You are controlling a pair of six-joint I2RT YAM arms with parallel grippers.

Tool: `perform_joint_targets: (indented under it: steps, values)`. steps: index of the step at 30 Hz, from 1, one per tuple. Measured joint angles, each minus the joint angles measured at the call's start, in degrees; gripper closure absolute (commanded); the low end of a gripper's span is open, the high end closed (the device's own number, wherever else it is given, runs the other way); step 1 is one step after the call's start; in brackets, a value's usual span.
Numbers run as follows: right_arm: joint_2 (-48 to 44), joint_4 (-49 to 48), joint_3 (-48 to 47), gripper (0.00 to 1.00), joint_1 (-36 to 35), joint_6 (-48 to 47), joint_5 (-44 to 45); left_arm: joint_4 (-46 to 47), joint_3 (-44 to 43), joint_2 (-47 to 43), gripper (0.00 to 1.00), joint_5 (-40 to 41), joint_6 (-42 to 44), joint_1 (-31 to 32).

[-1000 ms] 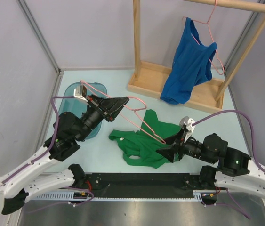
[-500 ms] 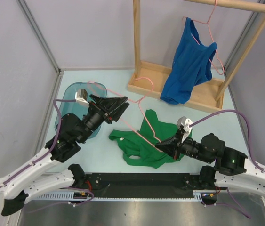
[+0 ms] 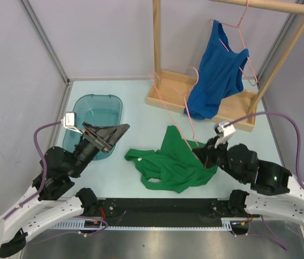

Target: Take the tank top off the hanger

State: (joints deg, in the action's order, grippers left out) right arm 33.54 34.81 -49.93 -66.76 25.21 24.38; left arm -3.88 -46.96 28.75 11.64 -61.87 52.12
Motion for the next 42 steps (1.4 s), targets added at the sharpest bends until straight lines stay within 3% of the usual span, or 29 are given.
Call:
perform_joint_targets:
  steps: [5,9,16,21,29,37,38,39,41,42]
  values:
    - [14.14,2.71,-14.32,1.0,11.82,-2.84,0.35,-8.07,-0.81,-0.79,0.1,-0.5,5.64,0.0]
    - [24.87,3.08,-24.44,1.0,25.33,-4.83,-5.03,-13.25,-2.34,0.26,0.1,-3.13,8.7,0.0]
    - [39.47,3.69,-40.74,1.0,39.1,-6.8,-14.93,-17.0,-4.61,1.73,0.1,-8.28,11.82,0.0]
    - [45.81,2.67,-48.5,1.0,43.6,-6.6,-20.85,-17.55,-4.63,3.17,0.13,-14.08,13.49,0.0]
    - [54.18,1.51,-57.77,1.0,46.49,-2.56,-27.26,-17.22,-4.17,14.29,0.23,-27.43,15.5,0.26]
    - [54.86,-0.57,-54.93,0.99,45.83,1.46,-28.92,-17.73,-3.63,20.81,0.22,-26.32,17.97,7.82]
    - [54.69,-1.03,-54.27,0.94,45.81,1.73,-28.72,-18.21,-3.69,21.7,0.2,-25.05,18.43,9.14]
    - [54.49,-1.66,-53.59,0.81,45.81,1.79,-28.57,-18.93,-3.98,22.67,0.18,-23.71,18.67,10.4]
    - [54.07,-2.62,-52.46,0.69,45.83,1.68,-28.26,-20.81,-5.03,25.49,0.13,-20.52,19.54,12.98]
    - [53.9,-2.38,-52.15,0.58,45.77,1.68,-28.35,-21.62,-5.77,27.12,0.1,-18.99,20.09,14.23]
